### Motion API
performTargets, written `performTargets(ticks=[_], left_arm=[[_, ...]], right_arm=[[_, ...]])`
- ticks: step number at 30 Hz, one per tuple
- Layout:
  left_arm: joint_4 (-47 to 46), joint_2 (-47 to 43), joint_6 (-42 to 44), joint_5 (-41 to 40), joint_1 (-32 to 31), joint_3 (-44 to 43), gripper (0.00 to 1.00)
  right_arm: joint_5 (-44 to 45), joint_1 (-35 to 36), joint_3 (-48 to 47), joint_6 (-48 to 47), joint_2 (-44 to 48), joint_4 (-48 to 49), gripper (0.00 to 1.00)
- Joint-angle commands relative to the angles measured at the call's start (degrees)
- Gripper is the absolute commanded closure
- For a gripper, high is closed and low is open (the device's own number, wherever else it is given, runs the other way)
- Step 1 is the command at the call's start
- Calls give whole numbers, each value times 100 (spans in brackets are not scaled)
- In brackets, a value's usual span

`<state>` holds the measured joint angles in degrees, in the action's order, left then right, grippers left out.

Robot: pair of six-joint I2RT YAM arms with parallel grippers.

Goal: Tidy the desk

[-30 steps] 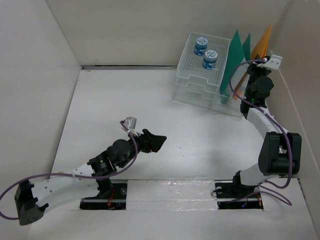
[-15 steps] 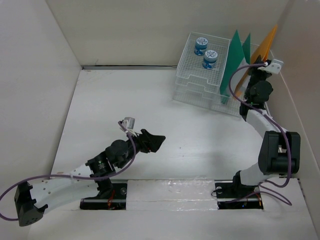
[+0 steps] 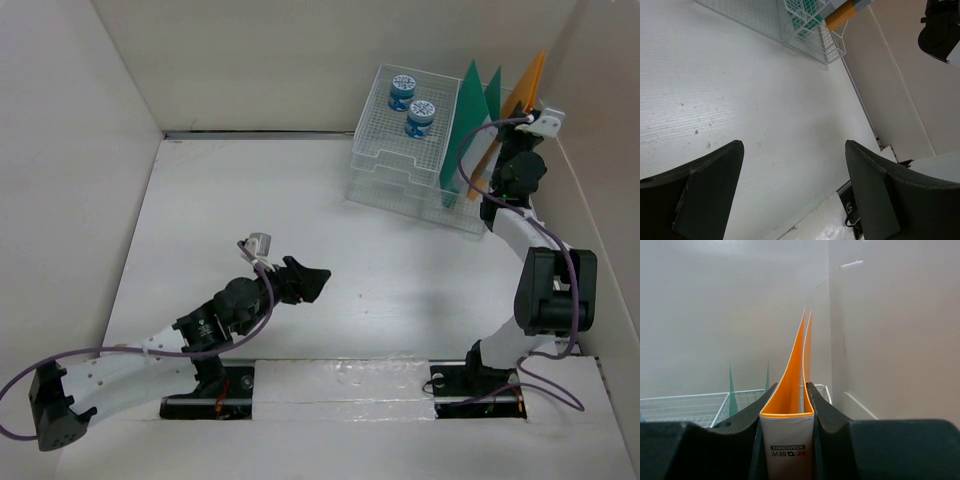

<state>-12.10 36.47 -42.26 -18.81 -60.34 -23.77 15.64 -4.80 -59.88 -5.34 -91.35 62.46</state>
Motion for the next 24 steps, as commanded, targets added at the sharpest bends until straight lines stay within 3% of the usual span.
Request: performTargets(ticks=[1, 24], left_arm=[[-108, 80, -28, -97, 4, -286, 21], [-161, 282, -151, -255, 4, -436, 23]], right_arm=[[-210, -126, -261, -20, -49, 557, 100], [-562, -346, -727, -37, -339, 1013, 100]])
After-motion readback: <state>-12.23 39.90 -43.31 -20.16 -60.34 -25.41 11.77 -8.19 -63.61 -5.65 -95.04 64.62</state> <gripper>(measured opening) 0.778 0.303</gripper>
